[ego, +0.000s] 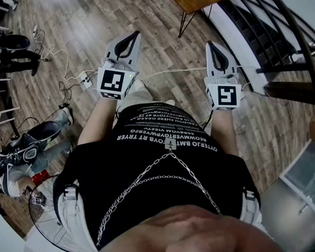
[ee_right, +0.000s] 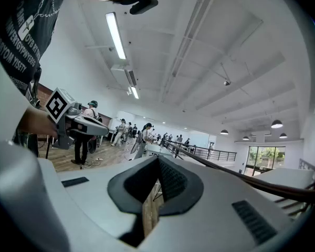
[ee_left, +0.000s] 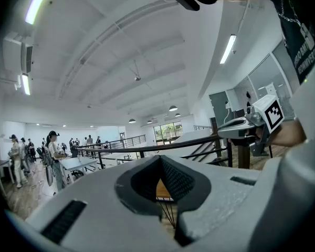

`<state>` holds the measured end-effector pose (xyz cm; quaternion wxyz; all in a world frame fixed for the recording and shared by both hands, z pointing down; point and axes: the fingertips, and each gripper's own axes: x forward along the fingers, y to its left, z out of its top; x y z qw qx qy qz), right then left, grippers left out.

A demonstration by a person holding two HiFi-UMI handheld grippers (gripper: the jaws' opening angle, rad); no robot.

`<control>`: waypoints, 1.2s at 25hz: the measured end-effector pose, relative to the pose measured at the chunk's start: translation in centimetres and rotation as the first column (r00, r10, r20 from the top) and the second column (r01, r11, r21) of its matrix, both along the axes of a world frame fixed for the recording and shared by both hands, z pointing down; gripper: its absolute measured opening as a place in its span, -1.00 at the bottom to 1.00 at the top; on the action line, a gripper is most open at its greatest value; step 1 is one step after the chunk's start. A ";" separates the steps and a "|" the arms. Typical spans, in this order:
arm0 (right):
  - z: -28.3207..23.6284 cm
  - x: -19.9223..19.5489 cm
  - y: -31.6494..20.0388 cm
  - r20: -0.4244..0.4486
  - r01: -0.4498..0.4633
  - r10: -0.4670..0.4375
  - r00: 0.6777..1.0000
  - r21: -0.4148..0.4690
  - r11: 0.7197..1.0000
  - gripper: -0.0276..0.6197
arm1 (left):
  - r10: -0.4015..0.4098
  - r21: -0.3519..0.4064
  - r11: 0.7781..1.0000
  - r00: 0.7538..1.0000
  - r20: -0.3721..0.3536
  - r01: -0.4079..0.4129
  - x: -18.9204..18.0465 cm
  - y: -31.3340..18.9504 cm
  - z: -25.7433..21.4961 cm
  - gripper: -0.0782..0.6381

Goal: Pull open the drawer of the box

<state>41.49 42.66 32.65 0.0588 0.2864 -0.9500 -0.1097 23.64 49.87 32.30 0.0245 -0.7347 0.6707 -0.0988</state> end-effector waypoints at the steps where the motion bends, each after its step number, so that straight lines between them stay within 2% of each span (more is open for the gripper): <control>1: 0.3 -0.7 -0.1 -0.003 0.004 -0.004 1.000 -0.002 1.000 -0.92 | -0.003 0.000 1.000 1.000 -0.002 0.003 -0.6 -0.1 0.3 -0.76; 9: 1.6 -6.3 -1.7 0.007 0.002 -0.001 1.000 -0.065 0.998 -0.92 | -0.017 0.009 1.000 1.000 -0.004 0.017 -5.9 -1.9 0.4 -0.76; 16: 2.5 -11.4 -4.7 0.014 -0.037 0.039 0.999 -0.127 0.991 -0.92 | -0.001 0.011 1.000 1.000 -0.002 0.001 -11.0 -4.4 0.9 -0.76; 23: 2.9 -16.4 -7.7 -0.001 -0.069 0.069 0.998 -0.129 0.989 -0.92 | 0.008 0.016 1.000 1.000 -0.014 -0.007 -16.6 -7.3 1.4 -0.76; 30: 3.6 -19.8 -9.6 -0.016 -0.097 0.096 0.995 -0.130 0.987 -0.92 | 0.034 0.005 0.999 0.999 -0.026 -0.034 -20.2 -10.0 2.8 -0.76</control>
